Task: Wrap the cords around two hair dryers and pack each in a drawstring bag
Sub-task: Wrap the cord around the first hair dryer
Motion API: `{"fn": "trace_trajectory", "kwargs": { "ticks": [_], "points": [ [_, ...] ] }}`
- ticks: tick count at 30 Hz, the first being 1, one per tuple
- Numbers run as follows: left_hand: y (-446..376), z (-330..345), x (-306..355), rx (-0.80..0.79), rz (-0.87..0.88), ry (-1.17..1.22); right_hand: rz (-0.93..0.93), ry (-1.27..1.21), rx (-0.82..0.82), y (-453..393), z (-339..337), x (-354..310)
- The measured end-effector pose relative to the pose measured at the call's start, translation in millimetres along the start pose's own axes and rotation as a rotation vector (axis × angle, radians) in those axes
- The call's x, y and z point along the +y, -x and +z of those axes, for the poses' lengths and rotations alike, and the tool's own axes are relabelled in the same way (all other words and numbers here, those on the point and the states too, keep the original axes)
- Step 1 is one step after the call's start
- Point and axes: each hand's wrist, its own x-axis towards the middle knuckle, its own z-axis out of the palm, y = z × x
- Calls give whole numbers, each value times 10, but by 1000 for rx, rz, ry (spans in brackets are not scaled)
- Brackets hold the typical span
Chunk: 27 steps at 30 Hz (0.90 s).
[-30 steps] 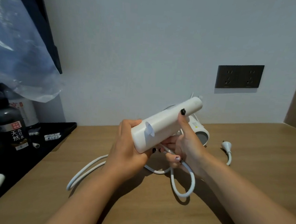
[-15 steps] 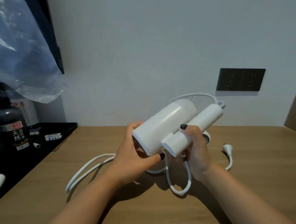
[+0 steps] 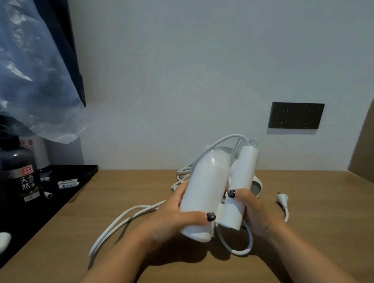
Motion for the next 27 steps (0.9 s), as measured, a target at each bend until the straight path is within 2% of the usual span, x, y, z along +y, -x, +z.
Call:
{"fn": "trace_trajectory", "kwargs": {
  "ticks": [3,9,14,18,23,27],
  "points": [
    [41,39,8,-17,-13,-33,4,35,8,26,43,-9],
    [7,127,-12,131,97,-62,-33,-44,90,17,61,70],
    [-16,144,-56,279,187,-142,44,107,277,13,66,60],
    [-7,141,-32,428,234,-206,109,1,270,32,56,21],
    [-48,103,-44,535,252,-268,150,-136,252,-17,18,16],
    [-87,68,-51,575,257,-306,126,-36,290,-77,42,28]
  ]
}}
